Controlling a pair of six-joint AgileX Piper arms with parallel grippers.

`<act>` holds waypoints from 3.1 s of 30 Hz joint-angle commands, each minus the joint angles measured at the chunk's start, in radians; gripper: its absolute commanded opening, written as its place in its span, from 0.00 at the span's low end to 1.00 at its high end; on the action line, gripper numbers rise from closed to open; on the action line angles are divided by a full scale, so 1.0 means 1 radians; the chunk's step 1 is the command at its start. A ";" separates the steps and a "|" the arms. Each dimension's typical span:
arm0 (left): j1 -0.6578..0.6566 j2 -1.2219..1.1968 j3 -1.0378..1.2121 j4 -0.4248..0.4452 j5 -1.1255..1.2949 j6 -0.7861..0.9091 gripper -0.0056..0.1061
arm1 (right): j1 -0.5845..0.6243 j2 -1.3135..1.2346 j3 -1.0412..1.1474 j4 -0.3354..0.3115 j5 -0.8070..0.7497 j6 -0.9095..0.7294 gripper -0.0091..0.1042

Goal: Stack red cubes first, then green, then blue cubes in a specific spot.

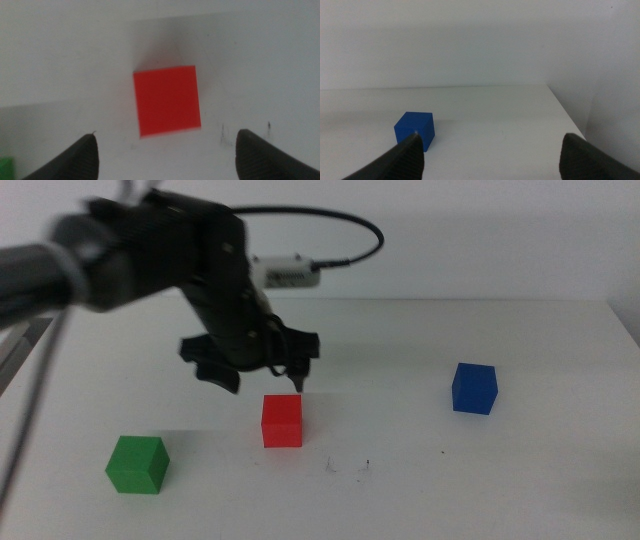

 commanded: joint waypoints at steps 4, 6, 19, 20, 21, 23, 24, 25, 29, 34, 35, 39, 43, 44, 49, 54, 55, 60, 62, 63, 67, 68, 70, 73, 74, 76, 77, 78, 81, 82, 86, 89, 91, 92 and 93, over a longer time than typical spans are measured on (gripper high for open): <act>-0.007 0.137 -0.049 -0.019 -0.026 -0.048 0.89 | 0.001 -0.005 0.004 -0.002 -0.009 -0.007 0.86; -0.007 0.171 -0.049 -0.017 -0.039 -0.059 0.89 | 0.001 -0.005 0.004 -0.002 -0.009 -0.007 0.86; -0.017 0.247 -0.055 -0.068 -0.073 -0.058 0.35 | 0.001 -0.005 0.004 -0.002 -0.009 -0.007 0.86; -0.027 0.239 -0.068 -0.068 -0.064 -0.069 0.31 | 0.001 -0.005 0.004 -0.002 -0.009 -0.007 0.86; -0.049 0.227 -0.082 -0.043 -0.054 -0.094 0.25 | 0.001 -0.005 0.004 -0.002 -0.009 -0.007 0.86; -0.107 0.206 -0.114 0.014 -0.029 -0.198 0.17 | 0.001 -0.005 0.004 -0.002 -0.009 -0.007 0.86; -0.141 0.203 -0.139 0.042 -0.005 -0.254 0.13 | 0.001 -0.005 0.004 -0.002 -0.009 -0.007 0.86; -0.172 0.203 -0.165 0.060 0.024 -0.303 0.11 | 0.001 -0.005 0.004 -0.002 -0.009 -0.007 0.86; -0.253 0.234 -0.241 0.080 0.072 -0.381 0.09 | 0.001 -0.005 0.004 -0.002 -0.009 -0.007 0.86; -0.265 0.289 -0.250 0.066 0.078 -0.403 0.09 | 0.001 -0.005 0.004 -0.002 -0.009 -0.007 0.86; -0.263 0.299 -0.250 0.066 0.080 -0.403 0.09 | 0.001 -0.005 0.004 -0.002 -0.009 -0.007 0.86; -0.246 0.316 -0.248 0.064 0.089 -0.403 0.09 | 0.001 -0.005 0.004 -0.002 -0.009 -0.007 0.86; -0.236 0.322 -0.248 0.042 0.087 -0.391 0.09 | 0.001 -0.005 0.004 -0.002 -0.009 -0.007 0.86; -0.236 0.324 -0.248 0.042 0.085 -0.394 0.09 | 0.001 -0.005 0.004 -0.002 -0.009 -0.007 0.86; -0.234 0.352 -0.248 0.031 0.074 -0.391 0.11 | 0.001 -0.005 0.004 -0.002 -0.009 -0.007 0.86; -0.234 0.357 -0.248 0.031 0.055 -0.376 0.21 | 0.001 -0.005 0.004 -0.002 -0.009 -0.007 0.86; -0.234 0.357 -0.248 0.034 0.055 -0.376 0.24 | 0.001 -0.005 0.004 -0.002 -0.009 -0.007 0.86; -0.234 0.357 -0.248 0.034 0.052 -0.366 0.59 | 0.001 -0.005 0.004 -0.002 -0.009 -0.007 0.86; -0.234 0.357 -0.248 0.042 0.052 -0.358 0.72 | 0.001 -0.005 0.004 -0.002 -0.009 -0.007 0.86; -0.234 0.357 -0.248 0.042 0.052 -0.343 0.79 | 0.001 -0.005 0.004 -0.002 -0.009 -0.007 0.86; -0.234 0.313 -0.250 0.034 0.052 -0.291 0.89 | 0.001 -0.005 0.004 -0.002 -0.009 -0.007 0.86; -0.234 0.288 -0.250 0.034 0.059 -0.260 0.89 | 0.001 -0.005 0.004 -0.002 -0.009 -0.007 0.86; -0.229 0.226 -0.250 0.042 0.099 -0.199 0.89 | 0.001 -0.005 0.004 -0.002 -0.009 -0.007 0.86; -0.205 0.105 -0.233 0.122 0.208 -0.118 0.89 | 0.001 -0.005 0.004 -0.002 -0.009 -0.007 0.86; -0.190 0.059 -0.209 0.154 0.217 -0.099 0.89 | 0.001 -0.005 0.004 -0.002 -0.009 -0.007 0.86; -0.140 -0.033 -0.138 0.165 0.220 -0.082 0.89 | 0.001 -0.005 0.004 -0.002 -0.009 -0.007 0.86; -0.103 -0.088 -0.085 0.158 0.220 -0.074 0.89 | 0.001 -0.005 0.004 -0.002 -0.009 -0.007 0.86; -0.061 -0.144 -0.026 0.154 0.220 -0.057 0.89 | 0.001 -0.005 0.004 -0.002 -0.009 -0.007 0.86; 0.066 -0.291 0.164 0.156 0.206 -0.004 0.89 | 0.001 -0.005 0.004 -0.002 -0.009 -0.007 0.86; 0.106 -0.324 0.213 0.154 0.189 0.025 0.89 | 0.001 -0.005 0.004 -0.002 -0.009 -0.007 0.86; 0.302 -0.414 0.402 0.023 0.040 0.221 0.89 | 0.001 -0.005 0.004 -0.002 -0.009 -0.007 0.86; 0.412 -0.389 0.474 -0.109 -0.047 0.357 0.89 | 0.001 -0.005 0.004 -0.002 -0.009 -0.007 0.86; 0.448 -0.352 0.489 -0.161 -0.076 0.421 0.89 | 0.001 -0.005 0.004 -0.002 -0.009 -0.007 0.86; 0.455 -0.328 0.490 -0.177 -0.091 0.435 0.89 | 0.001 -0.005 0.004 -0.002 -0.009 -0.007 0.86; 0.455 -0.302 0.490 -0.179 -0.107 0.437 0.89 | 0.001 -0.005 0.004 -0.002 -0.009 -0.007 0.86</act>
